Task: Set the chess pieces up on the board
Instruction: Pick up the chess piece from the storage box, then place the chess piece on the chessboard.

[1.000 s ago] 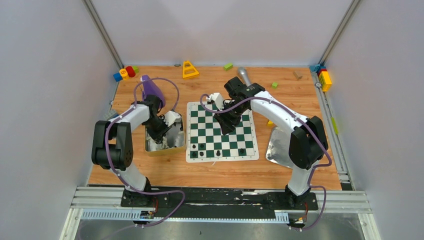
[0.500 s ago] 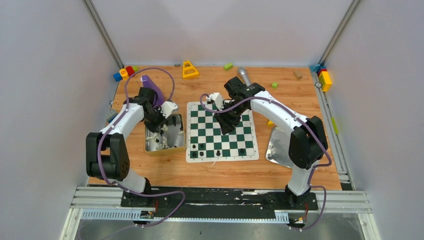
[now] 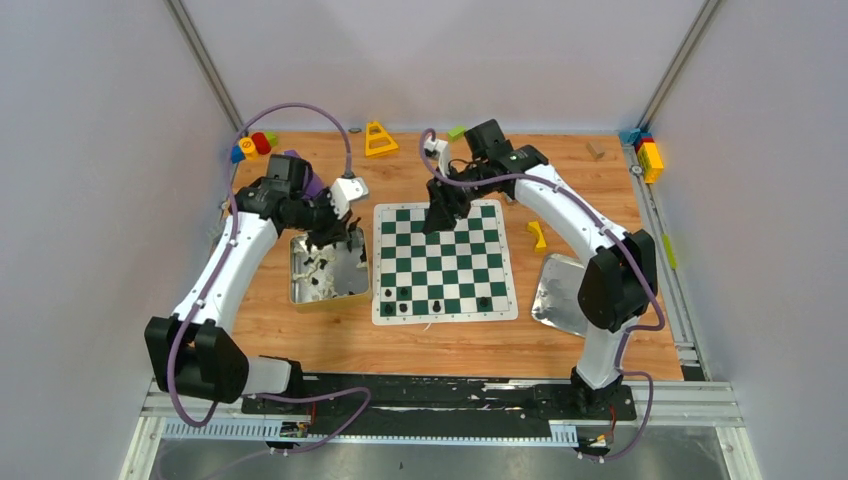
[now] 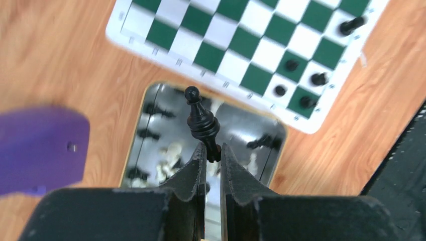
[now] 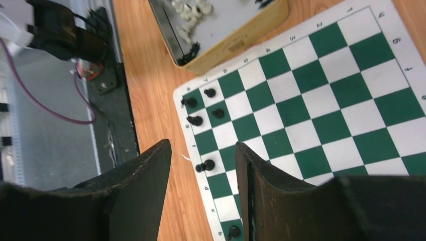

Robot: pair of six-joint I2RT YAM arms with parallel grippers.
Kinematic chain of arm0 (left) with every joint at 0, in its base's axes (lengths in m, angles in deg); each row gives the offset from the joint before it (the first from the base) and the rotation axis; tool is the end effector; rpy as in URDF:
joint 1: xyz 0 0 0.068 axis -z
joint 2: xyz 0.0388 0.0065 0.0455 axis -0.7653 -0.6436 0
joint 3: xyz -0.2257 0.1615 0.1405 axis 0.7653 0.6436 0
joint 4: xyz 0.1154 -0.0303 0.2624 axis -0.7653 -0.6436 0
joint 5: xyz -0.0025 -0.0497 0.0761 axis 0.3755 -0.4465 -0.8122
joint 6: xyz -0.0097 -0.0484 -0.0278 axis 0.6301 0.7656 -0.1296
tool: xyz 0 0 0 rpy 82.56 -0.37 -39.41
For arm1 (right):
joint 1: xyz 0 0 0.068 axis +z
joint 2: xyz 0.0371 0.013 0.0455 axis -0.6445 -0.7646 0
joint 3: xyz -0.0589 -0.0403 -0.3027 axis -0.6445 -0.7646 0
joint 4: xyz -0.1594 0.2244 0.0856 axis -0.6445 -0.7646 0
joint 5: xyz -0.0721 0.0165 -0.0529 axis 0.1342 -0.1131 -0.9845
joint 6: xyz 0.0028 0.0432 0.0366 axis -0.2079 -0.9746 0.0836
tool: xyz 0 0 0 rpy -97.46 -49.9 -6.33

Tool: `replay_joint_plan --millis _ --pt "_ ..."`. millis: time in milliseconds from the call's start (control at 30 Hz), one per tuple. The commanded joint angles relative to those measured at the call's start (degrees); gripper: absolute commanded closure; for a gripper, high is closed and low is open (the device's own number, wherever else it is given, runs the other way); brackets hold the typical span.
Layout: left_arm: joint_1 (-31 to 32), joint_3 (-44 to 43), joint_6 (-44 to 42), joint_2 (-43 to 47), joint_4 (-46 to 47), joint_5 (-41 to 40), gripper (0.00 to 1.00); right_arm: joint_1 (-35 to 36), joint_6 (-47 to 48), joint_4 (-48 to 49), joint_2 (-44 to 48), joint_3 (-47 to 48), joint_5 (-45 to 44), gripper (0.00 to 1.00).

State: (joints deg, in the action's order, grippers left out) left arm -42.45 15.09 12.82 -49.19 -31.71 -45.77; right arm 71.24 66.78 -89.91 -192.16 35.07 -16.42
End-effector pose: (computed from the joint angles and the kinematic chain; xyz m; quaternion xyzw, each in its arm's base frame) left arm 0.2776 -0.0573 0.3413 0.4564 0.8139 -0.1751 0.3141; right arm 0.3595 0.2498 0.3449 -0.4674 0.7596 0.3954 0.2194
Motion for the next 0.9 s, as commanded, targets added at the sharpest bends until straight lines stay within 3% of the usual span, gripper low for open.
replay_joint_plan --millis 0,233,500,867 --pt "7.4 -4.0 0.5 2.4 0.0 8.3 0.91 -2.9 -9.1 8.4 -1.0 3.2 14.8 0.48" --pt "14.6 -8.3 3.5 -0.5 0.9 11.7 0.91 -3.1 -12.4 10.3 -2.3 3.0 22.5 0.40" --pt "17.7 -7.9 5.1 -1.7 2.7 10.7 0.92 -2.9 -12.7 11.6 -1.9 1.4 26.3 0.40" --pt "18.3 -7.1 5.8 -2.0 3.7 9.8 0.92 -0.8 -12.1 11.7 -2.7 0.9 24.7 0.52"
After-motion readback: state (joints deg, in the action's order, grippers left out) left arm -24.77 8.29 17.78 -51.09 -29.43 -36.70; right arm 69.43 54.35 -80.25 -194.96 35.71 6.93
